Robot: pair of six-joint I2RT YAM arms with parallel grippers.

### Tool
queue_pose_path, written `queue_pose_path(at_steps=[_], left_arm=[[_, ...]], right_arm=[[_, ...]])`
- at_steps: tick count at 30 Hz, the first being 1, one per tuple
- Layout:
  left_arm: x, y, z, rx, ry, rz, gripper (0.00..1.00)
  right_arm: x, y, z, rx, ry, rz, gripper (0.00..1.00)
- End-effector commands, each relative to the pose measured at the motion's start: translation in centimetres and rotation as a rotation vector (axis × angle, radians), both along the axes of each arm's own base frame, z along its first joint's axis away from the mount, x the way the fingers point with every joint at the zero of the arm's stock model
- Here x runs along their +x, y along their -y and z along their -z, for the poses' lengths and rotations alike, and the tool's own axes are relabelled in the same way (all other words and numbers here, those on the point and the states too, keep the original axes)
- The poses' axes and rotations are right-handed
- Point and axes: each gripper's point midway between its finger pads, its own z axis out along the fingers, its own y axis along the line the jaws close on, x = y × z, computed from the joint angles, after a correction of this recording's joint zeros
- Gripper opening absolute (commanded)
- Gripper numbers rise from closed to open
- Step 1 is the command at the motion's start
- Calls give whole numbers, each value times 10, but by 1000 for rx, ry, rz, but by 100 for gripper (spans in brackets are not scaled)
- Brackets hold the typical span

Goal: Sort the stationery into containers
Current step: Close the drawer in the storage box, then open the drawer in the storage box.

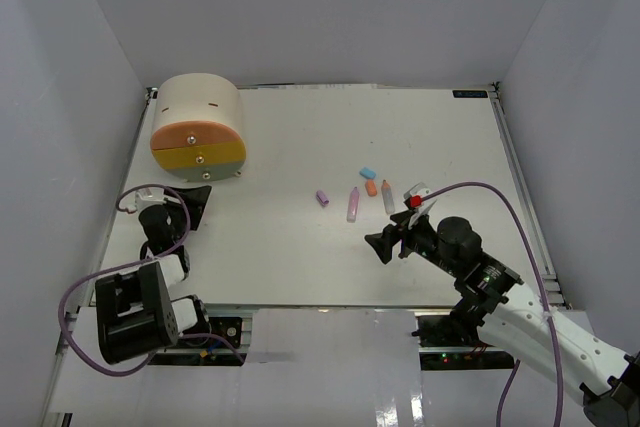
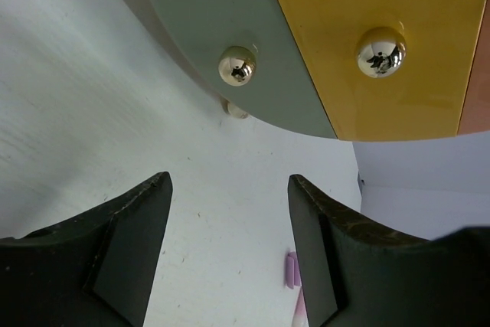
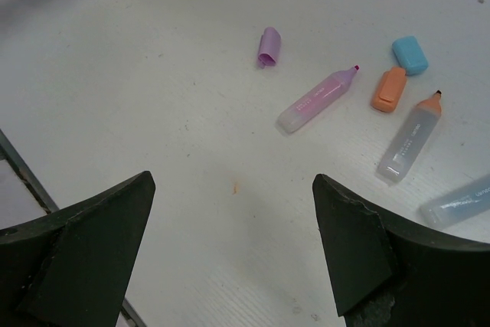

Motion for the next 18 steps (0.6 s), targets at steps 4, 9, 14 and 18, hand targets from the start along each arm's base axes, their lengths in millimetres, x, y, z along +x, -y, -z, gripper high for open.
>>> queue_pose_path(at_steps=[4, 9, 14, 18], left_arm=[[18, 0, -18, -23, 119, 16, 69], [30, -3, -13, -46, 115, 15, 67], [42, -10, -16, -35, 128, -2, 65], [52, -15, -16, -28, 131, -8, 62]], right_arm=[[2, -4, -20, 51, 69, -18, 90], [2, -5, -19, 47, 71, -20, 90], [2, -4, -20, 47, 75, -19, 90], [3, -5, -19, 40, 74, -22, 90]])
